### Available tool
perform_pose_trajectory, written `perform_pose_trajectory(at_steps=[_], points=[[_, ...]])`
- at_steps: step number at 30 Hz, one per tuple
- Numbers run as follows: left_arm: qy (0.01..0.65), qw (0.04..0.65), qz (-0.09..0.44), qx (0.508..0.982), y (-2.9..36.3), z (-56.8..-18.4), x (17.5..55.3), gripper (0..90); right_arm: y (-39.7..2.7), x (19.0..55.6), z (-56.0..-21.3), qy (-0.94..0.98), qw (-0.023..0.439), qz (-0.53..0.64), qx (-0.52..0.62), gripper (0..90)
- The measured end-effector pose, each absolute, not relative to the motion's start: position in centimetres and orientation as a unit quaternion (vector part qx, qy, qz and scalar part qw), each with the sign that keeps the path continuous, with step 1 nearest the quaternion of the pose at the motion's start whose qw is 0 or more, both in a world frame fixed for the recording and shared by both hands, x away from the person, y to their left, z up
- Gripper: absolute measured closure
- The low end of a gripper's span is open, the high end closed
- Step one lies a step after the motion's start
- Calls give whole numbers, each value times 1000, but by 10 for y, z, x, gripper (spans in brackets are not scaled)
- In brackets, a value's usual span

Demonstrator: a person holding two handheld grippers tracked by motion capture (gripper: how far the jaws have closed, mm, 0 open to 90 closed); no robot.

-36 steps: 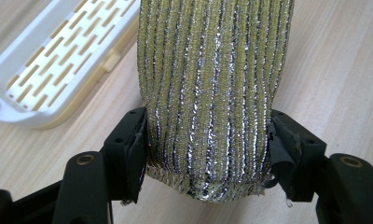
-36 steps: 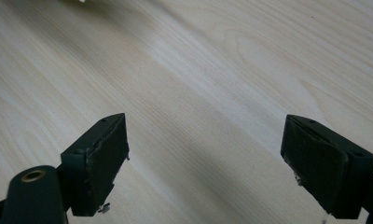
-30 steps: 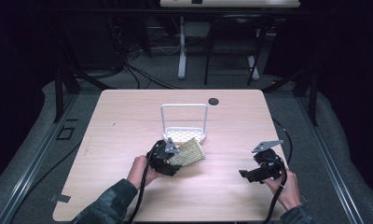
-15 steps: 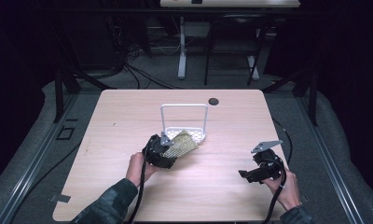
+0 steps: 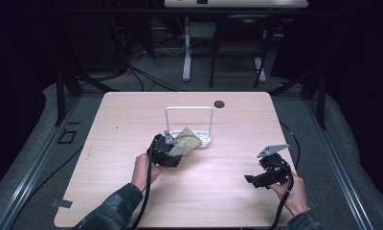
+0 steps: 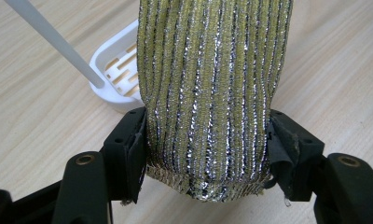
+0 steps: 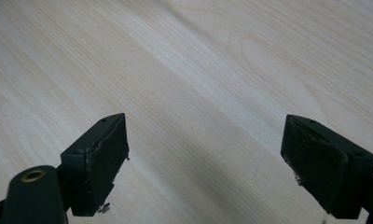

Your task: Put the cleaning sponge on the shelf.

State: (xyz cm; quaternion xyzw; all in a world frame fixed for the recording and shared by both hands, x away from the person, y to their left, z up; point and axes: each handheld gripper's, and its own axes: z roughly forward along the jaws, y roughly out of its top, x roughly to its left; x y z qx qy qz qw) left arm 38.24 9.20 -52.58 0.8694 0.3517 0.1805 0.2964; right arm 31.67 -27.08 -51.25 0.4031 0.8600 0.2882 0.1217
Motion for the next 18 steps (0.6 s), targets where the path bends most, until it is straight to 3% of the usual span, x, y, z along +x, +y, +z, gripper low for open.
perform_pose_trajectory(at_steps=[18], points=[[381, 305, 188, 852, 89, -521, 393, 362, -269, 317, -513, 863, 122, 284, 399, 143]])
